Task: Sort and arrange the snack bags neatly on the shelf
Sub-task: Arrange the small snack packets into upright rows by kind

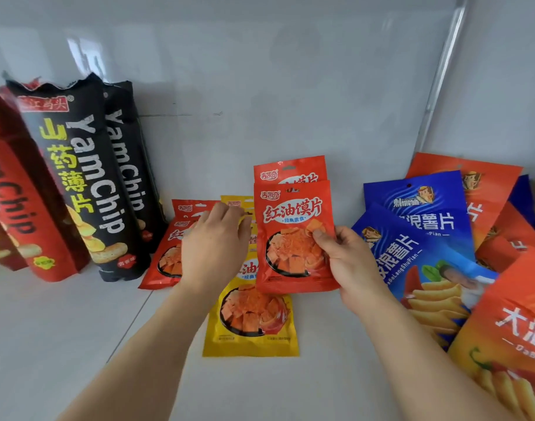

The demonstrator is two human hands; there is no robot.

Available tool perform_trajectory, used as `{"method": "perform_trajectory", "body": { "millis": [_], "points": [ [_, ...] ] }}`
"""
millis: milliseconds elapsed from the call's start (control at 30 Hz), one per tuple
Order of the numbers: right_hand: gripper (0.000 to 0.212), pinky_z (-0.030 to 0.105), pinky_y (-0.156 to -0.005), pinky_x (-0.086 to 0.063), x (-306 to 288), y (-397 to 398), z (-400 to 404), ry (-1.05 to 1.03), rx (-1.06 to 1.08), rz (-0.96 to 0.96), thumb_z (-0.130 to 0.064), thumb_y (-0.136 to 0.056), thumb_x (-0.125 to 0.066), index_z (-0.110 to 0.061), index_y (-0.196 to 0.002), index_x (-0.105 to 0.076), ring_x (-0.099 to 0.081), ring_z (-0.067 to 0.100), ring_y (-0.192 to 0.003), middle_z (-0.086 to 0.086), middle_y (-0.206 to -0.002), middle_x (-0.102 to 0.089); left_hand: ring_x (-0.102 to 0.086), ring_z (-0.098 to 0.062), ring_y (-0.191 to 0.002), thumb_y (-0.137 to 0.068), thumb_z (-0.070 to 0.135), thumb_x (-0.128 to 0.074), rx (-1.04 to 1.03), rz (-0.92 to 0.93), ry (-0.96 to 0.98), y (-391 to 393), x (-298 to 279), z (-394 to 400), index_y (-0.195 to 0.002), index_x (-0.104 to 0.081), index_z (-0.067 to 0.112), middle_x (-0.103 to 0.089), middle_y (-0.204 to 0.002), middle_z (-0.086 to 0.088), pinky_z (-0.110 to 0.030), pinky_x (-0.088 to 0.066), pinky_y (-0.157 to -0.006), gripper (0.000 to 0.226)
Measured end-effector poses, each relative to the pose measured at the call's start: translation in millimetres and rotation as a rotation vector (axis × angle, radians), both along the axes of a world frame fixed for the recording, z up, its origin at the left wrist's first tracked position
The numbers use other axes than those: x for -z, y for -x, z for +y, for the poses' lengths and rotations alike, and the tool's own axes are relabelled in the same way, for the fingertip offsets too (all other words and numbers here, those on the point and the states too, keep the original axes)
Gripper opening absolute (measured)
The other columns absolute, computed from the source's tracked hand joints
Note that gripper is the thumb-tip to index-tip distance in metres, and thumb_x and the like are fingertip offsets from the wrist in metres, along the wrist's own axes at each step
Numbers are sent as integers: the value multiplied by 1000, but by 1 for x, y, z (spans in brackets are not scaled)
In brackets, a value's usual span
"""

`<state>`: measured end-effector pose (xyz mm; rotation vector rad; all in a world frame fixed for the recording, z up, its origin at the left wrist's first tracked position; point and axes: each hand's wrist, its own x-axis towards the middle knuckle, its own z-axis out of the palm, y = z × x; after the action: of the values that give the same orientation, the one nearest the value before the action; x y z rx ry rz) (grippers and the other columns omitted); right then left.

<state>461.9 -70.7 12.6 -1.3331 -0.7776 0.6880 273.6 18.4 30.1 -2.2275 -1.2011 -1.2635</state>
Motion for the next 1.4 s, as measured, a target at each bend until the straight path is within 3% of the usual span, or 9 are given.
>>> {"method": "perform_trajectory", "body": {
  "millis": [167,367,533,767,833,933,1067,1133,1400],
  "points": [
    [21,32,-68,-58,-9,43,4,-10,-56,14,-37,-90,-69,-22,-105,-66,-73,13,-83,-3,-97,-75,-65,-25,-72,-98,26,-55,60,153,-196,58,8,-13,-88,-72,11,-68,-86,-4,-35,-52,-59,24],
    [26,43,-81,-60,-6,82,6,51,-173,66,-40,-89,-70,-23,-108,-62,-75,19,-87,-2,-99,-76,-67,-24,-78,-98,29,-54,3,45,-170,91,9,-41,-92,-71,10,-71,-94,-3,-34,-53,-60,26],
    [18,49,-82,-60,-7,110,14,75,-291,209,-27,-92,-68,-21,-109,-64,-76,25,-86,4,-102,-77,-67,-26,-82,-97,25,-58,-63,-44,-191,110,14,-50,-93,-73,9,-71,-95,-3,-36,-54,-62,22],
    [17,43,-84,-60,2,158,24,178,-332,58,-35,-91,-68,-26,-103,-59,-73,17,-89,-3,-105,-73,-63,-25,-77,-97,25,-57,-166,-61,-195,134,27,-50,-90,-71,8,-70,-91,-2,-33,-47,-58,23],
    [16,43,-86,-59,1,166,27,202,-316,-38,-36,-92,-67,-26,-100,-59,-71,18,-92,-2,-107,-72,-63,-26,-76,-96,23,-58,-175,-40,-200,138,30,-47,-90,-71,8,-70,-90,-3,-34,-47,-59,21],
    [32,41,-88,-57,4,176,33,274,-260,-355,-47,-90,-64,-22,-109,-60,-69,20,-99,-3,-110,-71,-64,-27,-77,-96,23,-56,-151,11,-180,140,35,-38,-90,-72,8,-70,-89,-4,-36,-48,-60,23],
    [45,30,-69,-46,2,177,27,327,-134,-951,-61,-90,-54,-19,-106,-53,-67,25,-95,0,-103,-69,-63,-29,-73,-95,24,-58,-105,78,-133,134,40,-25,-86,-70,11,-67,-84,-4,-39,-50,-59,21],
    [48,30,-63,-38,-3,175,23,322,-59,-1139,-65,-89,-51,-19,-104,-48,-68,26,-91,1,-98,-69,-62,-28,-72,-94,24,-59,-88,105,-117,131,41,-22,-84,-70,12,-66,-83,-4,-39,-49,-58,19],
    [42,32,-62,-40,-29,134,19,375,128,-1330,-56,-99,-41,-20,-110,-60,-65,26,-88,2,-96,-69,-63,-27,-74,-96,26,-57,58,111,-84,113,30,-26,-88,-70,11,-68,-85,-5,-37,-50,-60,21]
  ]
}}
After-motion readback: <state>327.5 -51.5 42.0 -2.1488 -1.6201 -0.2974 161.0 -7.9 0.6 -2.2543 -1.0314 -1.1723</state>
